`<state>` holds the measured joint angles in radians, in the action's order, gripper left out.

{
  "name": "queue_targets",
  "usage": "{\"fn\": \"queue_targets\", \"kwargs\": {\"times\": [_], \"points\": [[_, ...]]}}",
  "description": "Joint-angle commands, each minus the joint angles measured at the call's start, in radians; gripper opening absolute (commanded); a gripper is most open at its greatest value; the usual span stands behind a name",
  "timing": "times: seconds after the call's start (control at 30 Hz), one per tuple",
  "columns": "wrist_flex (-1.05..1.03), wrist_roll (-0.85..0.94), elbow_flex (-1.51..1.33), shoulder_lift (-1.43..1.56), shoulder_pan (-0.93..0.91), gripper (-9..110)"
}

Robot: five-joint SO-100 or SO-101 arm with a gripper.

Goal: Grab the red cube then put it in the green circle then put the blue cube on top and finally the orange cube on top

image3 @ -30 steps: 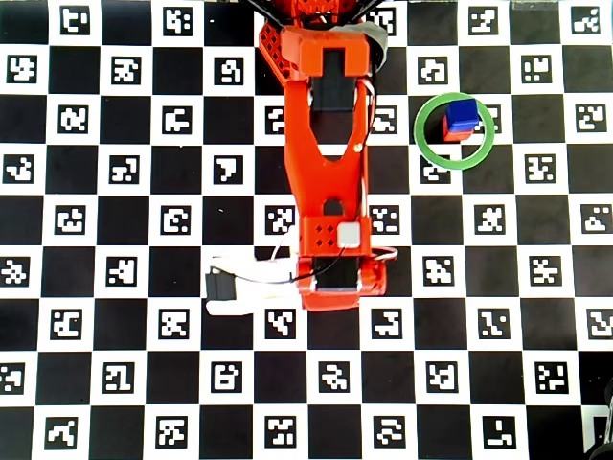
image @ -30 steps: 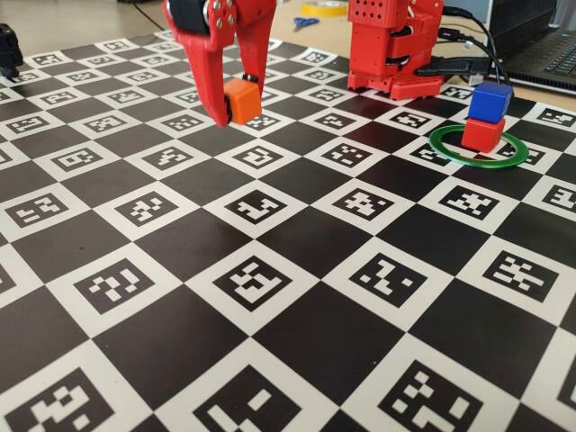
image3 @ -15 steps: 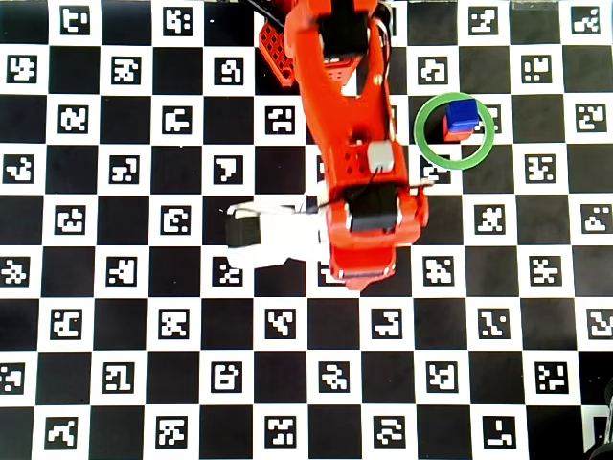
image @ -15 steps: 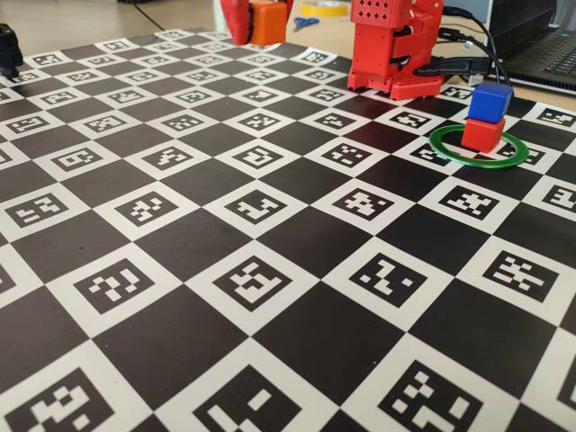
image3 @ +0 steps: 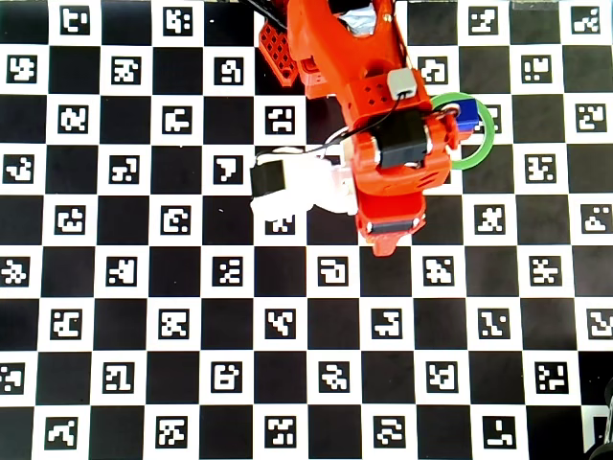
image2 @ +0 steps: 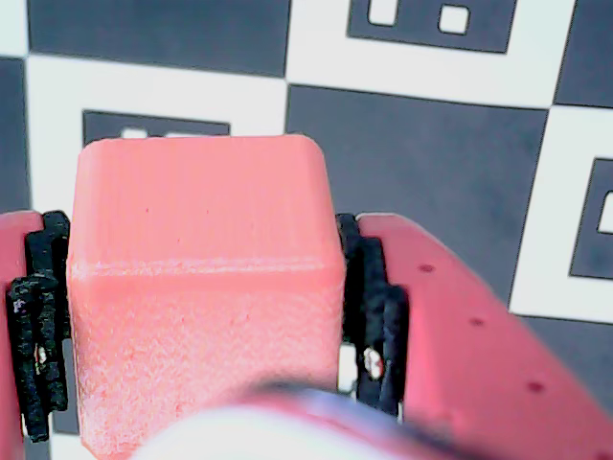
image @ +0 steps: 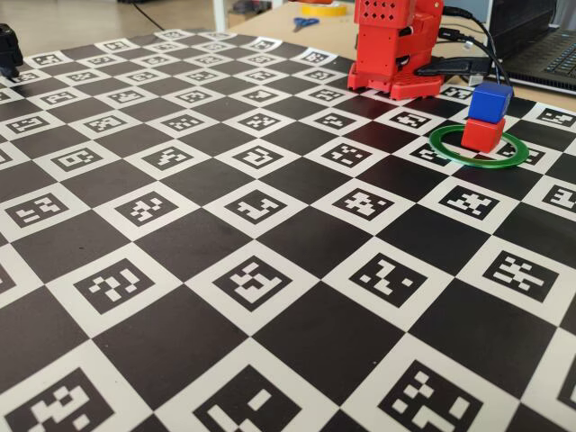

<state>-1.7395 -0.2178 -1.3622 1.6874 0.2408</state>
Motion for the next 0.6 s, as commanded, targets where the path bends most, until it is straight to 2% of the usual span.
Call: {"fn": "queue_targets", "kwargs": {"times": [0.0,0.33,0.57], "points": [[-0.1,-0.127,0.005,0.115,0.037,2],[-0.1,-0.27,-0.097,0.195,0.143,2],[-0.097,-0.354,-0.192,0.272,0.284,2]]}}
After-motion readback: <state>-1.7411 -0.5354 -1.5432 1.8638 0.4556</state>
